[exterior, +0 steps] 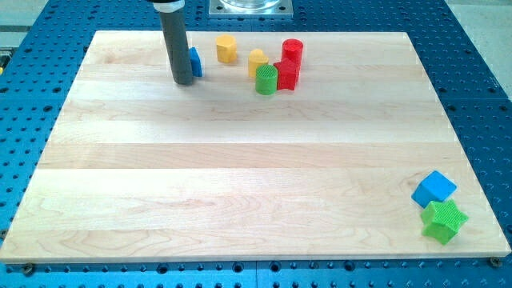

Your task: Slide the blue triangle bottom right to the yellow hexagon

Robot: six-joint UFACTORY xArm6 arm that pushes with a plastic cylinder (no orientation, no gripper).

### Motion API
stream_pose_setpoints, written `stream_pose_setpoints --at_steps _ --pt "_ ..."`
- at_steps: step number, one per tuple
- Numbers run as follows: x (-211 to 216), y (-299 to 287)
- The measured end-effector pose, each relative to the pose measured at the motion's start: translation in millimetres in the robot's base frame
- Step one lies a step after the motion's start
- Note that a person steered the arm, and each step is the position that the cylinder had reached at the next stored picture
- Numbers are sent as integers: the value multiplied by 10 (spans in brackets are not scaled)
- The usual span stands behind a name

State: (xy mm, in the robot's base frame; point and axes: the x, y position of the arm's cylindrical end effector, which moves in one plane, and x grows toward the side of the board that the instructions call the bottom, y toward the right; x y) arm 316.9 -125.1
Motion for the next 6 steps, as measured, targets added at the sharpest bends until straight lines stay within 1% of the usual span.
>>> stream_pose_setpoints --at_steps 1,2,4,6 --pt "-159 -305" --pt "-203 -331" --pt "-301 964" --pt "-301 961"
